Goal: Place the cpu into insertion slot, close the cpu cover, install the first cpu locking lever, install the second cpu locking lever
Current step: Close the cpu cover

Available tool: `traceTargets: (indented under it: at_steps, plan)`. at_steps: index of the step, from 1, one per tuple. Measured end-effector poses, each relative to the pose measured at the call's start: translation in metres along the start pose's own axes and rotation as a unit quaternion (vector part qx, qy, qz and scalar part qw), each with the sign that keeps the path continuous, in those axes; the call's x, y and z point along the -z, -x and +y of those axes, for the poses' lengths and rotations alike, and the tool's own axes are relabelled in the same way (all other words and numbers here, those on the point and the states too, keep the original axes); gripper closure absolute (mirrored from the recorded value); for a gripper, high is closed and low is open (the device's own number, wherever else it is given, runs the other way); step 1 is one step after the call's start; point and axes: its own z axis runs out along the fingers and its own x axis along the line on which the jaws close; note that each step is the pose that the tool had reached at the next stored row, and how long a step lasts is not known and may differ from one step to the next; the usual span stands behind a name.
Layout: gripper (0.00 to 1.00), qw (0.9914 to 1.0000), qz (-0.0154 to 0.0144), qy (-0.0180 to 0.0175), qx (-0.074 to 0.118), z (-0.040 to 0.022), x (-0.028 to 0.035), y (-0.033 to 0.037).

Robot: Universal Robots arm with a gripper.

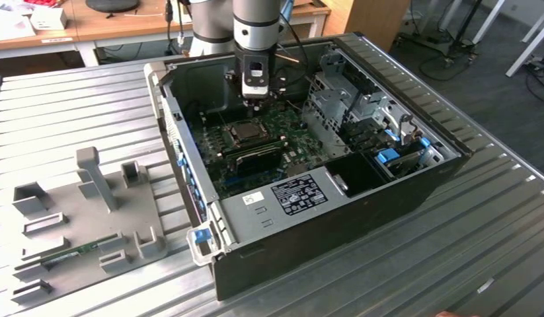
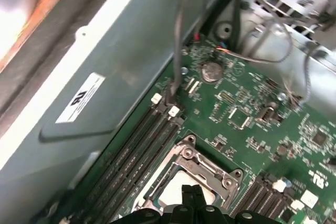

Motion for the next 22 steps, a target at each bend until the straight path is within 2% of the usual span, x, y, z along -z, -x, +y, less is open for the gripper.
traceTargets:
  at_steps: [3, 6, 9, 11, 14, 17, 20, 22]
  plan:
    - [0.90, 0.99962, 0.0024, 0.0000, 0.028, 0.0000, -0.0004, 0.0000]
    - [0.90, 0.99850, 0.0047, 0.0001, 0.054, -0.0001, -0.0007, 0.0000]
    - [0.90, 0.99661, 0.0070, 0.0001, 0.082, -0.0001, -0.0010, 0.0000]
    - [0.90, 0.99498, 0.0086, 0.0002, 0.100, -0.0001, -0.0013, 0.0000]
    - [0.90, 0.99192, 0.0108, 0.0002, 0.126, -0.0001, -0.0017, 0.0000]
    - [0.90, 0.98802, 0.0132, 0.0002, 0.154, -0.0003, -0.0023, 0.0000]
    - [0.90, 0.98348, 0.0155, 0.0003, 0.180, -0.0003, -0.0031, 0.0000]
    - [0.90, 0.97997, 0.0170, 0.0004, 0.198, -0.0003, -0.0037, 0.0000]
